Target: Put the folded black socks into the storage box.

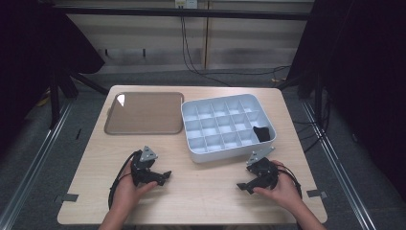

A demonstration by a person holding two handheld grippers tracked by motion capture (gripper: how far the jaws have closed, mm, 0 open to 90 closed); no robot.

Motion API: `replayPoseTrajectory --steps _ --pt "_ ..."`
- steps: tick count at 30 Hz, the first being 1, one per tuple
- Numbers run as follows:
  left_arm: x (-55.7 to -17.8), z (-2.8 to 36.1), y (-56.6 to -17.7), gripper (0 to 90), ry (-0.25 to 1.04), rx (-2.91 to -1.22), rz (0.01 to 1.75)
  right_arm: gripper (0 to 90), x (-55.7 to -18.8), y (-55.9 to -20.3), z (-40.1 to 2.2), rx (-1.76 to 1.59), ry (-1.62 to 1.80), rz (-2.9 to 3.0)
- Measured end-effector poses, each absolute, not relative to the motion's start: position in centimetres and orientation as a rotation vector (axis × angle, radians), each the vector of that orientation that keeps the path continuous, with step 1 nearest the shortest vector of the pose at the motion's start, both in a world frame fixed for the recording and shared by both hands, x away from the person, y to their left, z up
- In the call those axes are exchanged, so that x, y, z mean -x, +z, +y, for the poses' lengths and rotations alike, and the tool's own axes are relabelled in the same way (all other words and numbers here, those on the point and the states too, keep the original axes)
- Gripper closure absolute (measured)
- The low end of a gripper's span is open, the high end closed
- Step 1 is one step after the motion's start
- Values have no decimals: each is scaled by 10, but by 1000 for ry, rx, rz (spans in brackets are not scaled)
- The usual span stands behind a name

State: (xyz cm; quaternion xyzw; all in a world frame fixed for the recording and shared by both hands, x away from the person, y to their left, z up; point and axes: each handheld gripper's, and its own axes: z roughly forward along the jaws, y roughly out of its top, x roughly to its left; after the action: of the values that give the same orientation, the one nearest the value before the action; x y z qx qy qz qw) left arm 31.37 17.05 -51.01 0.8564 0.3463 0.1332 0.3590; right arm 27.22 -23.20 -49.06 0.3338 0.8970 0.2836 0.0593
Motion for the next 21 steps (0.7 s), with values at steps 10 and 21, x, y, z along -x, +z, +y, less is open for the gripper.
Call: replayPoseTrajectory --steps 10,21 --pt "-314 170 -510 63 344 -2208 893 182 -262 -497 -234 -959 910 2650" --pt "-314 170 -510 63 344 -2208 894 179 -258 -502 -238 -945 986 2602"
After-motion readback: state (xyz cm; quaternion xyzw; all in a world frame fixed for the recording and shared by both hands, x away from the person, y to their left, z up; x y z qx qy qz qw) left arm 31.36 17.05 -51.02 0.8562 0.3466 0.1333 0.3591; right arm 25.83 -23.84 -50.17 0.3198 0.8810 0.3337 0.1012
